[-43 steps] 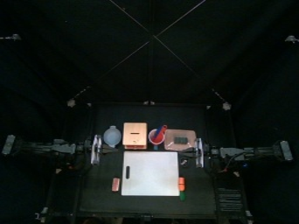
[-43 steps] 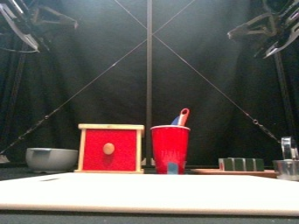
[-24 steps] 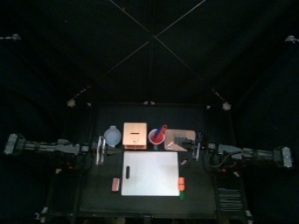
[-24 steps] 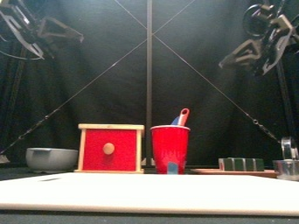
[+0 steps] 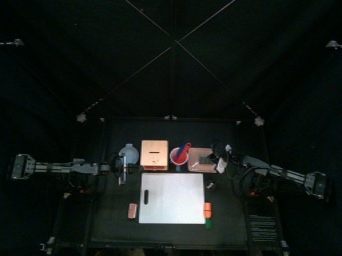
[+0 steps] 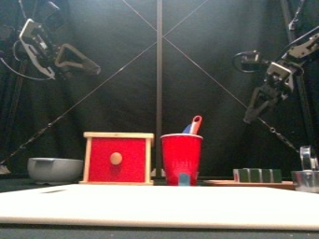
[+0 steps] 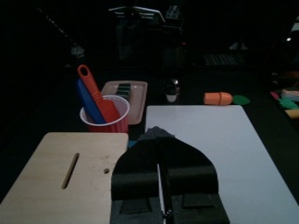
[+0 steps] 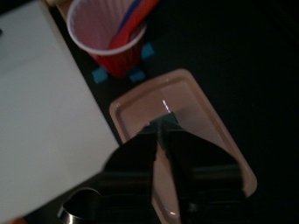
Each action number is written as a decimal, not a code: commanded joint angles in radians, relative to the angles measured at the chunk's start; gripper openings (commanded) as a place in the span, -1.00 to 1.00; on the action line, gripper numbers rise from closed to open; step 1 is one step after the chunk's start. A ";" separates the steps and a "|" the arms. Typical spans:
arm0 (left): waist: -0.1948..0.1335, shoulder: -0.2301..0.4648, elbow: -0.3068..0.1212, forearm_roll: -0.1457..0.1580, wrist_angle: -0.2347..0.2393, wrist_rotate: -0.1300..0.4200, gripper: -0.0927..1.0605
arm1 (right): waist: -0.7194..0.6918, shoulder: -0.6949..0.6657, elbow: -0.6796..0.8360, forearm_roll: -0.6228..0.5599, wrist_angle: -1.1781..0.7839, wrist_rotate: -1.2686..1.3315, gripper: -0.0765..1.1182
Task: Place sushi on board then cut the sushi with the knife then place the pieces on the plate
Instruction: Place the sushi on the board
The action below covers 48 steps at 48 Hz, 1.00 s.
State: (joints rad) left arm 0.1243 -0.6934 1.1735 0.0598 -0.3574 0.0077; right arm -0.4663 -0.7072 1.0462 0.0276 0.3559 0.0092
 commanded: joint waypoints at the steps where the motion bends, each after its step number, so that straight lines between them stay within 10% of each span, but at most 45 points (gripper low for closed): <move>1: 0.005 0.005 -0.028 0.000 -0.018 0.000 -0.84 | 0.003 0.018 -0.026 -0.029 0.031 -0.008 0.42; 10: 0.005 0.005 -0.028 -0.003 -0.035 -0.002 -0.84 | 0.018 0.049 -0.035 -0.101 0.074 -0.028 0.85; 48: 0.012 0.005 -0.018 -0.006 -0.054 -0.002 -0.84 | -0.153 0.344 -0.107 0.121 0.092 -0.515 0.85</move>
State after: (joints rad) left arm 0.1335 -0.6888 1.1720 0.0537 -0.4004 0.0061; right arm -0.5937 -0.3666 0.9649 0.1058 0.4510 -0.4663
